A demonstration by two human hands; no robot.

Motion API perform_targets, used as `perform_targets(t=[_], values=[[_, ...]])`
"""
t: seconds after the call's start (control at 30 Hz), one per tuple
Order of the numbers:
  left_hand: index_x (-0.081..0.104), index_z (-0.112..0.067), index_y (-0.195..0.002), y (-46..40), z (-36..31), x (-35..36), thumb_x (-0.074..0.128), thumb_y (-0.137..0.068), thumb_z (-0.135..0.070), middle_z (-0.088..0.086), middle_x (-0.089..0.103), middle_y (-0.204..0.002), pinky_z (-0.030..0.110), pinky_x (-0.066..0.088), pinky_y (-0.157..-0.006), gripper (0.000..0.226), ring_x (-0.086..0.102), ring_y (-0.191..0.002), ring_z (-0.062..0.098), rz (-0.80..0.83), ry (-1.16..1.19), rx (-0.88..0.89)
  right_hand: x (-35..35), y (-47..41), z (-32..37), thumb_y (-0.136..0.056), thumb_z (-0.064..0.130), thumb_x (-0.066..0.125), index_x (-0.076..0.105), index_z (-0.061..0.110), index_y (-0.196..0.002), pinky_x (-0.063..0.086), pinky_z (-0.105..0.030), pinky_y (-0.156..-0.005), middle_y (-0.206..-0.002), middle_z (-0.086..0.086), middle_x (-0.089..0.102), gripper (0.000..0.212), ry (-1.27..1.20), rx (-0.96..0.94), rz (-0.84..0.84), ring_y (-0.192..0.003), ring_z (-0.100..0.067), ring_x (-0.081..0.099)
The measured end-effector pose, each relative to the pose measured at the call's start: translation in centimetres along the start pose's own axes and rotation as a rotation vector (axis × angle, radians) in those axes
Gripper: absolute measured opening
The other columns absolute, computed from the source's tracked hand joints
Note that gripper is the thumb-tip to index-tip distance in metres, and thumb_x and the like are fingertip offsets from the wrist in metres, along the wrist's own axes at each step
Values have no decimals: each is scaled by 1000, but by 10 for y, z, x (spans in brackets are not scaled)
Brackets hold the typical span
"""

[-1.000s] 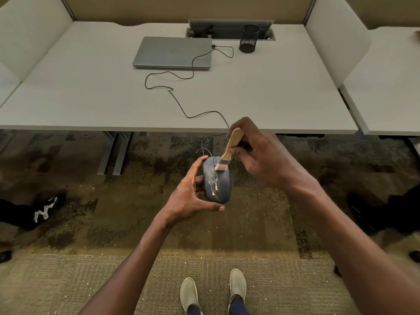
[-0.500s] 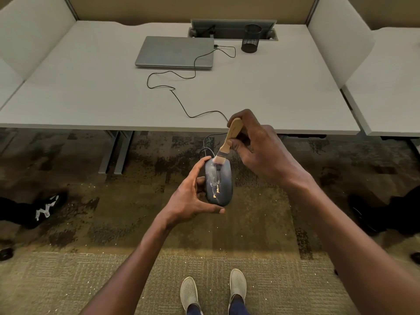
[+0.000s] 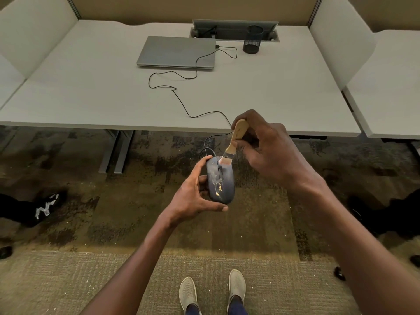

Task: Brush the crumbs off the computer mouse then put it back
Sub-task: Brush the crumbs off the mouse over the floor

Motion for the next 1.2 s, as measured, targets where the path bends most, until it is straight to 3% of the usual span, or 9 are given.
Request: perform_targets(t=[0.13, 0.27, 0.37, 0.5, 0.63, 0.73, 1.0, 1.2], values=[[20, -51, -151, -2, -2, 1, 99, -53, -9, -5, 62, -134, 29, 58, -94, 133, 65, -119, 6, -4, -1, -9, -5, 8, 5, -92, 8, 69, 50, 19, -114, 58, -38, -64, -87, 0, 69, 31, -18, 10, 7, -76, -18, 71], [18, -43, -155, -1, -3, -2, 100, -51, -19, 1, 58, -141, 44, 53, -106, 135, 61, -126, 13, -24, -12, -24, -8, 21, 10, -89, 12, 73, 53, 22, -113, 61, -31, -71, -94, 3, 70, 33, -64, 1, 76, -85, -10, 71], [18, -40, -156, -2, -5, -1, 100, -50, -22, 7, 59, -142, 48, 52, -107, 136, 62, -127, 16, -29, -31, -23, -1, 30, 13, -90, 12, 72, 54, 24, -116, 61, -27, -75, -98, 6, 70, 34, -75, -12, 166, -88, -4, 70], [16, -39, -157, -3, -9, 1, 99, -56, -15, 8, 57, -145, 48, 50, -108, 133, 61, -129, 18, -24, -64, -12, 7, 34, 13, -91, 11, 71, 55, 19, -116, 60, -31, -72, -95, 3, 68, 31, -58, -19, 219, -84, -9, 70], [16, -42, -155, -2, -10, 1, 98, -57, -12, -5, 59, -137, 36, 50, -108, 131, 61, -123, 3, -3, -63, 1, -9, 33, 10, -88, 17, 69, 56, 19, -108, 59, -25, -71, -93, 5, 67, 25, -65, 9, 92, -82, -8, 69], [17, -47, -154, -1, -9, 0, 99, -56, -13, -19, 61, -123, 28, 52, -104, 132, 62, -113, -9, 10, -73, 4, -25, 30, 3, -84, 14, 75, 55, 21, -98, 53, -12, -60, -85, 10, 66, 25, -43, 51, -34, -74, 0, 66], [15, -45, -156, 2, -12, 3, 97, -57, -10, -18, 62, -124, 30, 55, -101, 133, 63, -115, -8, 57, -76, 14, -21, 20, -21, -89, 13, 74, 54, 23, -103, 53, -19, -61, -86, 10, 68, 26, 0, 121, -51, -74, -4, 66], [18, -46, -155, 9, -10, 6, 98, -51, -17, -9, 64, -129, 38, 57, -99, 134, 65, -121, 9, 88, -58, 19, -18, 9, -34, -92, 9, 70, 53, 17, -106, 41, -8, -56, -79, 15, 61, 23, 48, 134, -70, -64, 8, 57]])
Point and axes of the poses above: each hand's wrist, its own y-axis away from the middle knuckle, its own x-axis out of the palm, z = x × y, the point moved 6 cm from there along -y, towards the middle knuckle
